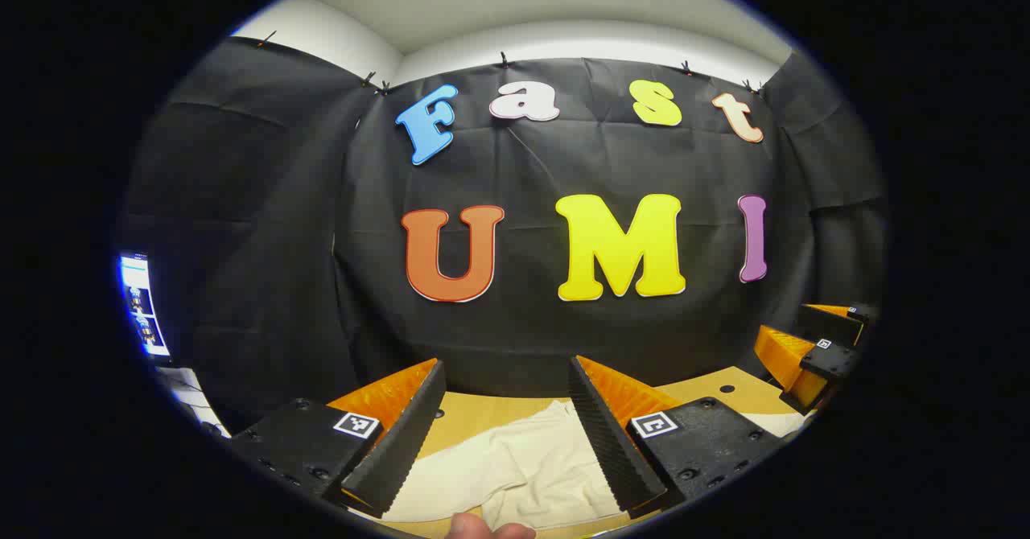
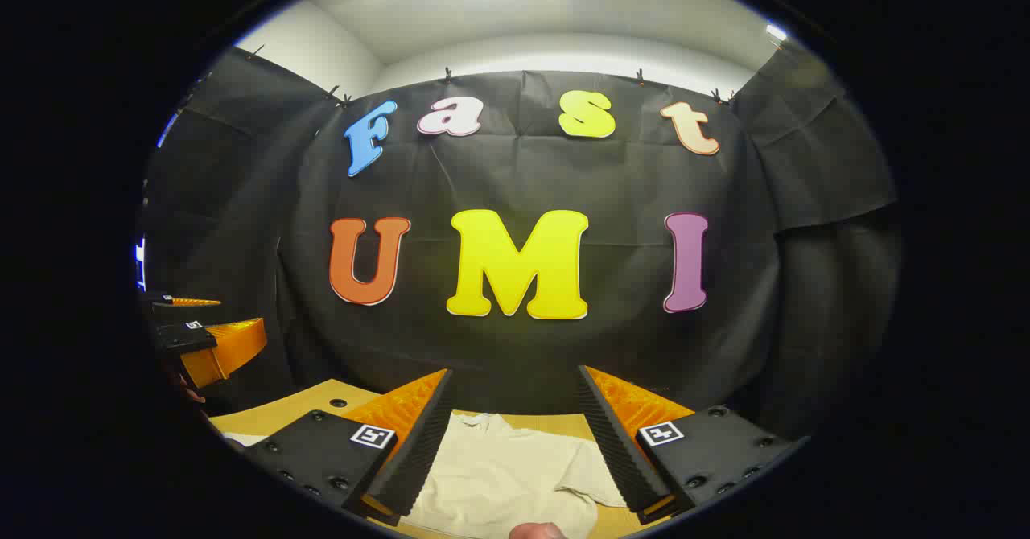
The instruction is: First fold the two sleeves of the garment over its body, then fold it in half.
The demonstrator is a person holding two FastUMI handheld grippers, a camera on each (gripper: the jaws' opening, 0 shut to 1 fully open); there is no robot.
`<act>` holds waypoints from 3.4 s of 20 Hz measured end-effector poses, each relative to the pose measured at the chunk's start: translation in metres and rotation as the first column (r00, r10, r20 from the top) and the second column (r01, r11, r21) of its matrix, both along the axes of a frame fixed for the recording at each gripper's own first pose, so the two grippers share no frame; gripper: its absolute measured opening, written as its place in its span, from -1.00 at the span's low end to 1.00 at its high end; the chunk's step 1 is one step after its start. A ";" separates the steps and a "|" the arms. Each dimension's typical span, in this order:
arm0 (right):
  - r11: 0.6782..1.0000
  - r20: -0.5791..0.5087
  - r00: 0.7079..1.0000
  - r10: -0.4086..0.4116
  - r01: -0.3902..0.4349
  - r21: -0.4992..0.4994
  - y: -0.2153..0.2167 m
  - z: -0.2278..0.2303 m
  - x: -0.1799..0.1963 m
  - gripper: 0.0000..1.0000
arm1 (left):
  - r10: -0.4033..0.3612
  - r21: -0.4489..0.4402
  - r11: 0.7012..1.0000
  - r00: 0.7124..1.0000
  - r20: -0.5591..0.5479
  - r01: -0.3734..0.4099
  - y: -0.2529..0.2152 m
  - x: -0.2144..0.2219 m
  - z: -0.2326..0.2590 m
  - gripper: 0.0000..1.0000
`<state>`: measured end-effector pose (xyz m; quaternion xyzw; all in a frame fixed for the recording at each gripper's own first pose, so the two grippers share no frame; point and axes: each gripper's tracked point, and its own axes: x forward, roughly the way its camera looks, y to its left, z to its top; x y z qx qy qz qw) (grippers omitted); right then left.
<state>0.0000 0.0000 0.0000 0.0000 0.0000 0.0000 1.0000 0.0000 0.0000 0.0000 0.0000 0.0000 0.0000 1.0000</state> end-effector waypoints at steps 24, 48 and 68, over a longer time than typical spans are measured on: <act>0.999 -0.007 0.999 -0.041 0.041 0.019 -0.015 0.001 0.013 0.88 | -0.045 -0.008 0.999 0.999 -0.003 0.045 -0.027 0.015 -0.010 0.94; 0.968 -0.352 0.902 -0.250 0.220 -0.122 -0.289 -0.153 -0.062 0.89 | -0.150 -0.016 0.989 0.972 -0.182 0.150 -0.130 0.000 -0.075 0.94; 0.943 -0.784 0.568 -0.250 0.325 -0.065 -0.402 -0.367 -0.081 0.89 | -0.146 0.105 0.979 0.957 -0.249 0.176 -0.180 -0.013 -0.082 0.99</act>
